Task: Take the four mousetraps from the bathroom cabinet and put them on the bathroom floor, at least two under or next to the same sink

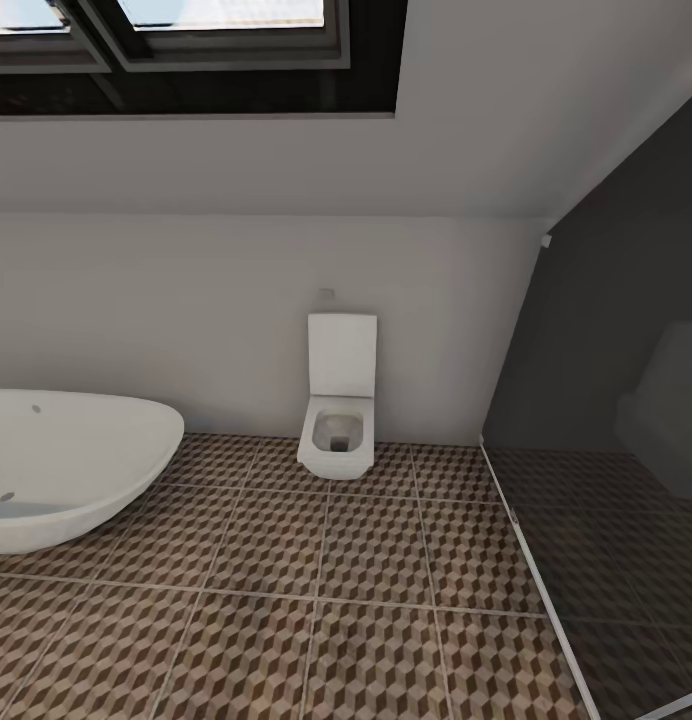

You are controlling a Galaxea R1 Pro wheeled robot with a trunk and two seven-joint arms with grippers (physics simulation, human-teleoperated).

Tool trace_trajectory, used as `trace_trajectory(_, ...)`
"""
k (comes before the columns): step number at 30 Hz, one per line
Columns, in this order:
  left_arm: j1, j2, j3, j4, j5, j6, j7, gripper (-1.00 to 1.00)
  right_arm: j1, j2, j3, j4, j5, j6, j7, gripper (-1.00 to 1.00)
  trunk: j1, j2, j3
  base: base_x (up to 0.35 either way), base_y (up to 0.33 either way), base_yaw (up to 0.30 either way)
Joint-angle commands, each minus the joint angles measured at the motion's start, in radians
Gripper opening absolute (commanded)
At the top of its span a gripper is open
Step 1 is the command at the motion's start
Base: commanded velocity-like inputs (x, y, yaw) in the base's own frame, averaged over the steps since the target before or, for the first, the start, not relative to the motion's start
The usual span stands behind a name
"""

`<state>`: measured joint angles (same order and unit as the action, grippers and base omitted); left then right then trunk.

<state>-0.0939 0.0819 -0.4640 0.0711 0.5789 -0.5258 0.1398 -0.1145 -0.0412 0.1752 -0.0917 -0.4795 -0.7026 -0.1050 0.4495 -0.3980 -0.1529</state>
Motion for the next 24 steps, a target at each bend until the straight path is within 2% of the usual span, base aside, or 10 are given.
trace_trajectory(1,-0.001,-0.001,-0.007,0.003,-0.002,-0.003,0.006,-1.0,-0.001,0.0,0.009,0.0,-0.002,-0.001,-0.009,-1.0,0.001,-0.002,-0.002,0.0,0.0,0.0)
trace_trajectory(24,-0.001,-0.001,-0.007,0.003,-0.002,-0.003,0.006,-1.0,-0.001,0.0,0.009,0.0,-0.002,-0.001,-0.009,-1.0,0.001,-0.002,-0.002,0.0,0.0,0.0)
